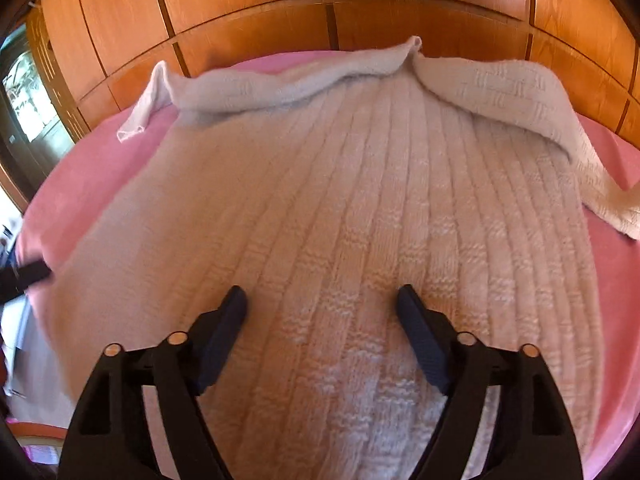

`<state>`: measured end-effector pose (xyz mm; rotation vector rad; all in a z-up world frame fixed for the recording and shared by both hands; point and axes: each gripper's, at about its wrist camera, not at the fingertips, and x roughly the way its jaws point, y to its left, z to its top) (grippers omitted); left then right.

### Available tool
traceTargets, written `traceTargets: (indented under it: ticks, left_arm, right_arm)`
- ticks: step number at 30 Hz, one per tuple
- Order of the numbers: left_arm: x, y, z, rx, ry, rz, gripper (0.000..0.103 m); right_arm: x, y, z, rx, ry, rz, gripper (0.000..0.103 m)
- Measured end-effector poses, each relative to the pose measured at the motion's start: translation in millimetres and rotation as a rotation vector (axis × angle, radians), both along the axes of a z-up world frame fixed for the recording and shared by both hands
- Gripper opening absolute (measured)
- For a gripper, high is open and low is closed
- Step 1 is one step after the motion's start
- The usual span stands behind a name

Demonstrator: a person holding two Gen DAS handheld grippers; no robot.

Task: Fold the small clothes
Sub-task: 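Grasp a sleeve with the left gripper and stretch it out flat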

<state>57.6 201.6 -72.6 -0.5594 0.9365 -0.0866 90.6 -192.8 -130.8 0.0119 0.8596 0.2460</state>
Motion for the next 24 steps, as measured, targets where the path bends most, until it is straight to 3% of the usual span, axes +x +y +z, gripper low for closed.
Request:
traceTargets:
  ticks: [4, 10, 13, 14, 20, 21, 22, 23, 24]
  left_arm:
    - [37, 20, 14, 0.173, -0.020, 0.091, 0.057]
    - [112, 4, 31, 0.408, -0.077, 0.072, 0.057]
    - [160, -10, 28, 0.465, -0.064, 0.051, 0.063]
    - [179, -16, 24, 0.490, -0.055, 0.039, 0.071]
    - [254, -18, 1, 0.670, 0.013, 0.050, 0.072]
    - [267, -16, -4, 0.694, 0.037, 0.061, 0.063]
    - [277, -9, -10, 0.699, 0.063, 0.077, 0.047]
    - [284, -1, -14, 0.673, 0.086, 0.089, 0.019]
    - [286, 8, -13, 0.632, 0.092, 0.102, 0.013]
  right_arm:
    - [-3, -1, -9, 0.005, -0.059, 0.003, 0.090]
    - [-2, 2, -9, -0.003, -0.074, 0.006, 0.099]
    - [-1, 4, -9, -0.003, -0.074, 0.009, 0.099]
    - [-2, 3, -9, -0.002, -0.073, 0.010, 0.100]
    - [1, 5, -9, -0.006, -0.064, 0.015, 0.101]
    - [2, 7, -8, -0.011, -0.058, 0.016, 0.101]
    - [4, 7, -7, -0.017, -0.048, 0.018, 0.101]
    - [6, 9, -4, -0.023, -0.031, 0.024, 0.101]
    - [9, 10, 0, -0.025, -0.018, 0.031, 0.100]
